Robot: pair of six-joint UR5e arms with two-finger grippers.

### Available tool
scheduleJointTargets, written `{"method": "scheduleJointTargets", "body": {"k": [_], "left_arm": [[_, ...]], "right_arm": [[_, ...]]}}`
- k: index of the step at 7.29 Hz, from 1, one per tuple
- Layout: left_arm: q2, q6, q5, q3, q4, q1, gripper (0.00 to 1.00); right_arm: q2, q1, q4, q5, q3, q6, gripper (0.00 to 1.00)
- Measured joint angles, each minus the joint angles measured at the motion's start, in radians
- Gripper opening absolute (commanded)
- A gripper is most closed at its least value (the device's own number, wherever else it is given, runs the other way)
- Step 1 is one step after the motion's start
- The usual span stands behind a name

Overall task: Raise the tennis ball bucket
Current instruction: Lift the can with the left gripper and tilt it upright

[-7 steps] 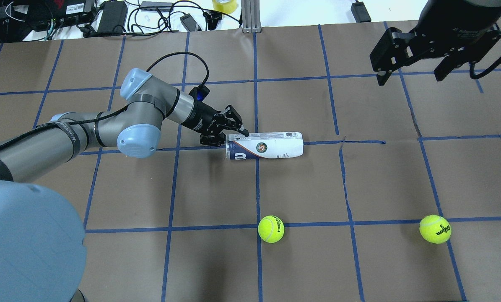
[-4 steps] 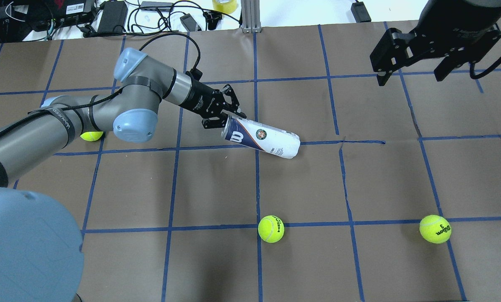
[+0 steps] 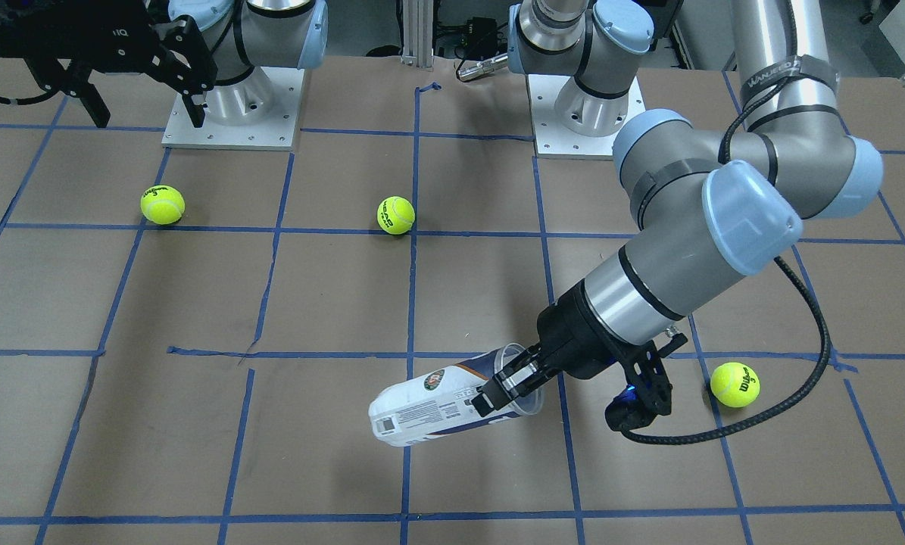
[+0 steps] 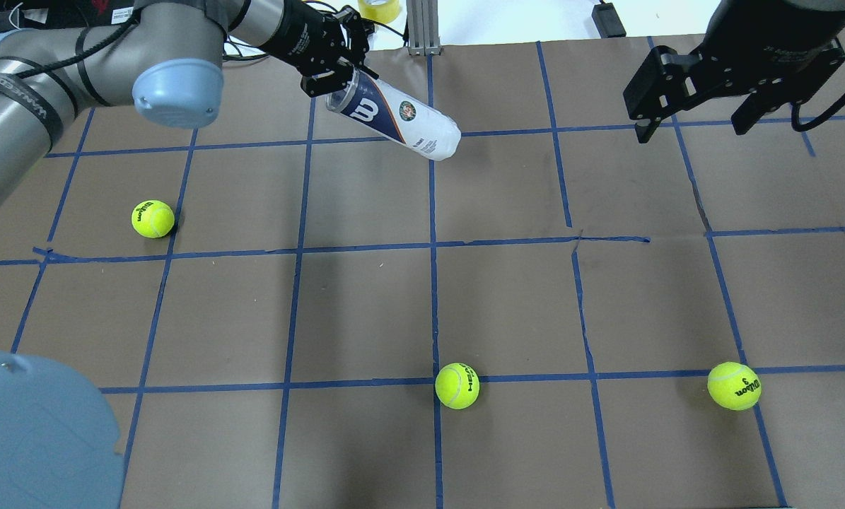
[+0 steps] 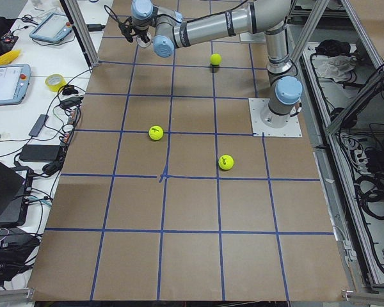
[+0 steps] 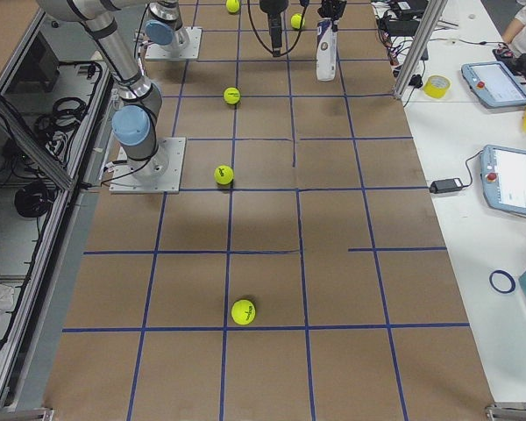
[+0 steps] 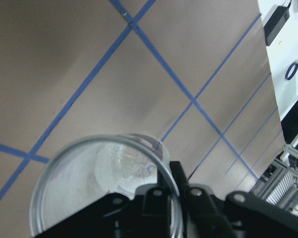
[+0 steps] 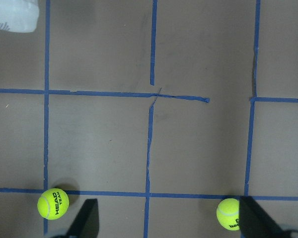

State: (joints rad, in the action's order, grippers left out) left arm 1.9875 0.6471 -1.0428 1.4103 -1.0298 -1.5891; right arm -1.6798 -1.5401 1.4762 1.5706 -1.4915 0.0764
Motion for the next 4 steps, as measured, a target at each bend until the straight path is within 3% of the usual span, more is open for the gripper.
{"method": "scheduleJointTargets", "body": {"k": [2, 4], "left_arm": [[-0.015, -0.424, -0.198, -0.034, -0.164, -0.004, 0.0], [-0.01, -0.666, -0.428, -0.042, -0.255, -0.026, 0.0]], "right_arm": [[0.004, 0.0, 0.012, -0.002, 0.0, 0.0, 1.0], [0.002, -0.001, 0.02, -0.001, 0.0, -0.008, 1.0]]}}
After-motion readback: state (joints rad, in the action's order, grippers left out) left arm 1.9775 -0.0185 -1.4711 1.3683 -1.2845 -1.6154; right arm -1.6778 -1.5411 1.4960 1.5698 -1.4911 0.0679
